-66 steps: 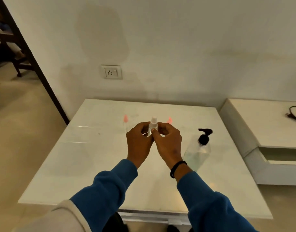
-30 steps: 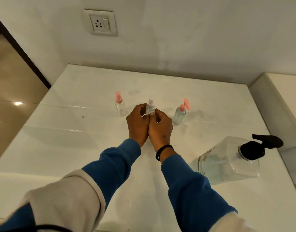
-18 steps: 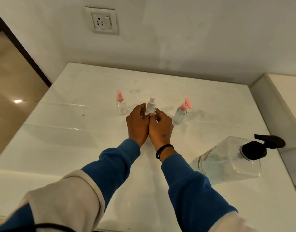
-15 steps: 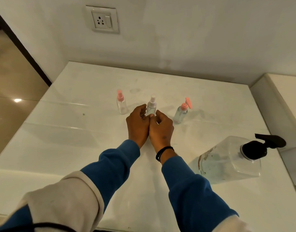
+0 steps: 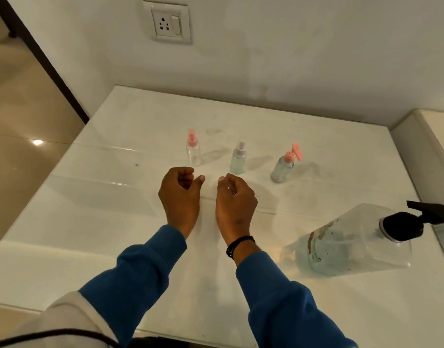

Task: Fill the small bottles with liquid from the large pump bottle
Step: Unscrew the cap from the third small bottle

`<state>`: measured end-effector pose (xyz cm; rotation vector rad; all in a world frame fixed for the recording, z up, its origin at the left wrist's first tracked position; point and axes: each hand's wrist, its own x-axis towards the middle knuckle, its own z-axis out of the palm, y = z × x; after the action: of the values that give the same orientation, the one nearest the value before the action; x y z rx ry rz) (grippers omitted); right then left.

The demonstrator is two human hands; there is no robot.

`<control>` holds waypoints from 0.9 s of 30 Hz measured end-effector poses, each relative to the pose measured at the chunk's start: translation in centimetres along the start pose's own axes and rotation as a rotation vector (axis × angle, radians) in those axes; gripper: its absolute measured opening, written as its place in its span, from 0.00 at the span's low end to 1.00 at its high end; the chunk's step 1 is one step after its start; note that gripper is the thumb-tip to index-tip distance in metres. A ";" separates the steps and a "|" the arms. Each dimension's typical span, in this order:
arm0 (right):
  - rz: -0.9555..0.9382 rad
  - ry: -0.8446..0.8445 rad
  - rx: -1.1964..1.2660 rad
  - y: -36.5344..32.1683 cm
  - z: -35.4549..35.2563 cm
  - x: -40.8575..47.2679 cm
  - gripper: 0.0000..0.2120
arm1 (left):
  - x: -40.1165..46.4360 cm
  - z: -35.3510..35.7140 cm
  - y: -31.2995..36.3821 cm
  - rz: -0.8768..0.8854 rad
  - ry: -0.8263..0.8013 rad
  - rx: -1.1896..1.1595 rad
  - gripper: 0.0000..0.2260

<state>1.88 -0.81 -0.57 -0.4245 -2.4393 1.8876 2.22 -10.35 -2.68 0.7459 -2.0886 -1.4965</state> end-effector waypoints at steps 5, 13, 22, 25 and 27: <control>-0.042 -0.147 -0.025 -1.7 1.8 0.5 0.23 | 2.6 -0.4 -0.4 0.050 0.001 -0.022 0.24; -0.090 -0.366 -0.122 -2.4 4.0 2.5 0.26 | 5.6 0.4 -0.6 -0.051 -0.162 -0.047 0.30; -0.140 -0.340 -0.099 -2.5 4.9 3.1 0.17 | 6.3 1.1 -0.5 0.110 -0.133 0.105 0.15; -0.141 -0.329 -0.078 -2.5 4.7 2.9 0.16 | 5.8 1.1 -0.3 0.107 -0.126 0.105 0.14; -0.139 -0.319 -0.069 -2.6 4.4 2.5 0.16 | 5.4 0.9 -0.2 0.102 -0.125 0.109 0.15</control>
<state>-1.88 -5.02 0.38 0.0508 -2.6487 1.9473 -2.40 -13.34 -2.86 0.5887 -2.2803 -1.4168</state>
